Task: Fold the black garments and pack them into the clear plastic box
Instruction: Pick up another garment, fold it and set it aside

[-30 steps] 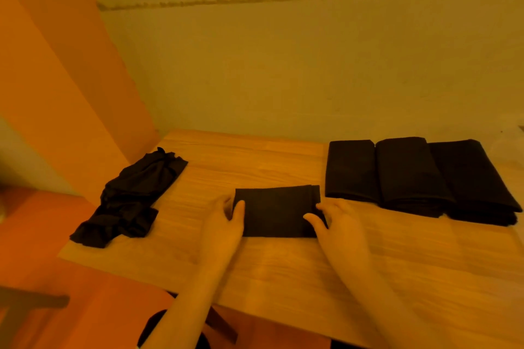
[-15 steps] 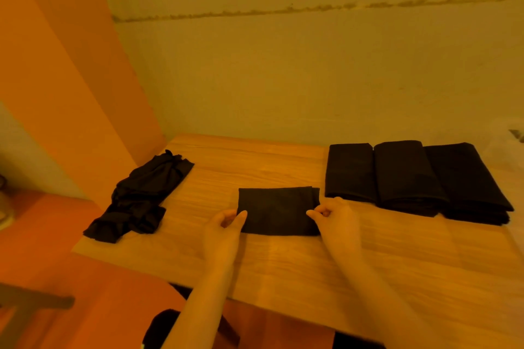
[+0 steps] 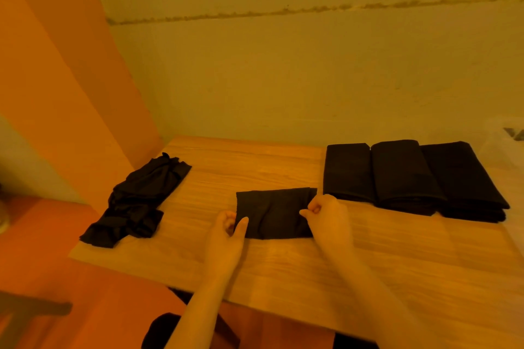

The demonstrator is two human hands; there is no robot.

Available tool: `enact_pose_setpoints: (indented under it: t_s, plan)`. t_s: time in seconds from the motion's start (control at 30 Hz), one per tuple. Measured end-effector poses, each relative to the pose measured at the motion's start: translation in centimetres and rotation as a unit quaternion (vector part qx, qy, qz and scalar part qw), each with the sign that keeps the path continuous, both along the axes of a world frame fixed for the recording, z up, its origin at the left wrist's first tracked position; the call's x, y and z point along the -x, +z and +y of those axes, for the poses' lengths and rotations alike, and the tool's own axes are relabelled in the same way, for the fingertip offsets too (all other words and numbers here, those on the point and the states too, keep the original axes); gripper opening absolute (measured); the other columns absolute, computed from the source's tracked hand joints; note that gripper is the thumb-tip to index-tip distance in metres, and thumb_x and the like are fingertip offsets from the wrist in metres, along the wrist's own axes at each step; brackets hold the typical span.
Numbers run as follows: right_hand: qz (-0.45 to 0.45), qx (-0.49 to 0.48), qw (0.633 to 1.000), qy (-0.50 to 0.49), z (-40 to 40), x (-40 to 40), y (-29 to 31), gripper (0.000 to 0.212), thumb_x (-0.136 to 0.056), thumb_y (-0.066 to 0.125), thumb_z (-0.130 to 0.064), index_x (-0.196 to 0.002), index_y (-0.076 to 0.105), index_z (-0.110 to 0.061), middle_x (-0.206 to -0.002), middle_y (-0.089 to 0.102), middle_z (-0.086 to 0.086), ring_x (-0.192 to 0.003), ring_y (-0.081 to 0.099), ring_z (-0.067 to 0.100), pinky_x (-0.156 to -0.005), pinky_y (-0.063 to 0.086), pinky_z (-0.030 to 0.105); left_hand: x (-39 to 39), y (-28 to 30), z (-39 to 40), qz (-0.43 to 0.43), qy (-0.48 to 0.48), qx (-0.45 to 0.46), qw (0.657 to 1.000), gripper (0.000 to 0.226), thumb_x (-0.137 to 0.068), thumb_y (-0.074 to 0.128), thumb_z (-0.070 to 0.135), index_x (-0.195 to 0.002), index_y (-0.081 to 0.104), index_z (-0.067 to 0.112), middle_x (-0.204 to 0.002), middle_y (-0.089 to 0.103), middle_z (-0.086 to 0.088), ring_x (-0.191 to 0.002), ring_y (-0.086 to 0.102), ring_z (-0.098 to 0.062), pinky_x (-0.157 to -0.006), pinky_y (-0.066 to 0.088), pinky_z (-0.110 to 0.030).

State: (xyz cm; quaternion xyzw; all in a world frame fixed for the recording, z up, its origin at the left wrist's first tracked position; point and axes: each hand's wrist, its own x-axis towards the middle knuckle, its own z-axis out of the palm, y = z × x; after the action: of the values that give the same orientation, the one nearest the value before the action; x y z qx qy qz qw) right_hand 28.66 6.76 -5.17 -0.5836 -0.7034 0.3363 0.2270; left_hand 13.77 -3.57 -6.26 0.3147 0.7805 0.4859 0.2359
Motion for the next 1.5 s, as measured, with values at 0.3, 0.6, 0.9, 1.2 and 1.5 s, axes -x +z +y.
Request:
enact_pose_setpoints:
  t_s: [0.3,0.6,0.9,1.2,1.5]
  plan:
    - [0.045,0.074,0.995,-0.043,0.6,0.0,-0.1,0.01,-0.095,0.05,-0.02,-0.1,0.049,-0.011,-0.073,0.046,-0.002,-0.063,0.044,0.006,-0.052,0.034,0.017,0.0,0.2,0.8,-0.001,0.047,0.057,0.997,0.025,-0.092,0.055,0.028,-0.111,0.053,0.012,-0.116,0.059,-0.008,-0.092,0.054,-0.014,-0.069,0.041,-0.024]
    - [0.01,0.13,0.991,0.009,0.9,-0.5,0.6,0.041,-0.096,0.045,-0.009,-0.137,0.04,-0.006,-0.133,0.05,0.015,-0.112,0.054,0.023,-0.085,0.043,0.026,1.4,3.2,3.1,-0.165,-0.002,0.174,0.971,0.057,-0.092,0.05,0.044,-0.139,0.04,0.012,-0.143,0.041,-0.011,-0.131,0.039,-0.029,-0.101,0.035,-0.038]
    - [0.159,0.196,0.967,-0.022,2.1,-0.4,1.9,0.01,-0.084,0.066,-0.022,-0.082,0.064,-0.013,-0.082,0.059,0.005,-0.07,0.053,0.014,-0.067,0.043,0.027,2.3,3.6,6.1,-0.204,0.011,0.093,0.975,0.015,-0.091,0.058,0.022,-0.099,0.061,0.01,-0.098,0.06,-0.006,-0.095,0.058,-0.023,-0.078,0.047,-0.033]
    - [0.211,0.143,0.964,-0.07,2.5,-0.3,-0.2,0.028,-0.086,0.063,-0.017,-0.06,0.056,-0.012,-0.063,0.051,0.003,-0.065,0.051,0.015,-0.065,0.043,0.027,1.8,2.3,4.8,-0.095,0.0,0.029,0.995,0.03,-0.1,0.039,0.022,-0.122,0.056,0.011,-0.12,0.058,-0.007,-0.109,0.054,-0.019,-0.094,0.045,-0.034]
    - [0.149,0.123,0.98,-0.043,3.7,-0.2,-0.2,0.022,-0.091,0.056,-0.016,-0.07,0.059,-0.014,-0.067,0.053,0.003,-0.062,0.051,0.013,-0.064,0.046,0.027,3.1,1.5,4.2,-0.12,-0.048,0.04,0.991,0.037,-0.099,0.04,0.016,-0.135,0.048,0.022,-0.14,0.047,-0.002,-0.129,0.044,-0.02,-0.106,0.04,-0.041]
